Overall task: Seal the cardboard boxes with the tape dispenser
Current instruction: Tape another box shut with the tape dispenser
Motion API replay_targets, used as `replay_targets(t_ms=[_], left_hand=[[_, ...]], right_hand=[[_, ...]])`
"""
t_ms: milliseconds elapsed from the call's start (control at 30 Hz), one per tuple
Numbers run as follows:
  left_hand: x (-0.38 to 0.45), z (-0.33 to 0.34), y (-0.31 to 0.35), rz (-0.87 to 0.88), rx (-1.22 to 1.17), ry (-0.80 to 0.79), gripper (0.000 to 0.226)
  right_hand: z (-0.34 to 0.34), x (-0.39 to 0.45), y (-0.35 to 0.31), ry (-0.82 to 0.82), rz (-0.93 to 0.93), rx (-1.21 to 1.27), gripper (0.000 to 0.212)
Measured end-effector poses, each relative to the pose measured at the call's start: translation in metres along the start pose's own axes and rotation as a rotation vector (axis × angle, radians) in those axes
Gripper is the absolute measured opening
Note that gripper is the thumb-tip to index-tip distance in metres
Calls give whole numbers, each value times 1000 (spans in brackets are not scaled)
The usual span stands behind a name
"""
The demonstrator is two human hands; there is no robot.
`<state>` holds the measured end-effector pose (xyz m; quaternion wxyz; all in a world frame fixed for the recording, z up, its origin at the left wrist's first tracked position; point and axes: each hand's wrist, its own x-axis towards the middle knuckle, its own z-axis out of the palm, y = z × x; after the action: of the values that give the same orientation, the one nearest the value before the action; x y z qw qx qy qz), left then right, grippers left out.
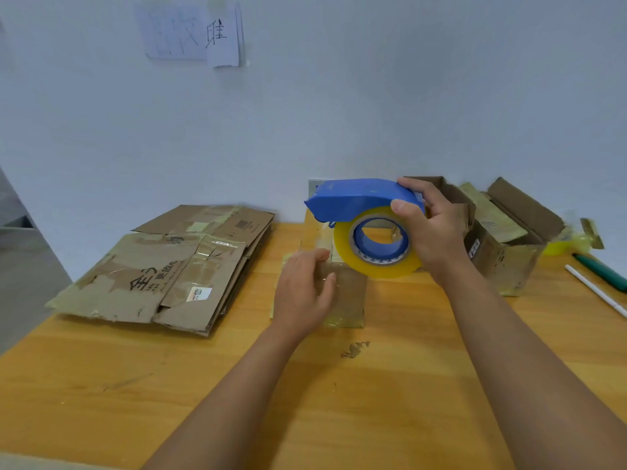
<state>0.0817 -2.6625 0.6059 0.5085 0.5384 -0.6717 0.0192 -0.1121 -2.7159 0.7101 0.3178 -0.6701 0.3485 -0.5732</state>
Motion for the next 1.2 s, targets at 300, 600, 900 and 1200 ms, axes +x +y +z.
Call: replay_targets(t_ms=[300, 600, 900, 1200], left_hand=[[65, -47, 14, -788, -597, -200, 65], [85, -49, 20, -842, -640, -276, 10], [82, -57, 24, -829, -526, -205, 12], [80, -71, 29, -777, -593, -175, 6]], right_hand=[[-11, 1, 10, -18, 0, 32, 47], [-16, 0, 8, -74, -50, -54, 41], [-13, 10, -18, -75, -43, -225, 79], [-17, 8, -30, -76, -35, -230, 85]])
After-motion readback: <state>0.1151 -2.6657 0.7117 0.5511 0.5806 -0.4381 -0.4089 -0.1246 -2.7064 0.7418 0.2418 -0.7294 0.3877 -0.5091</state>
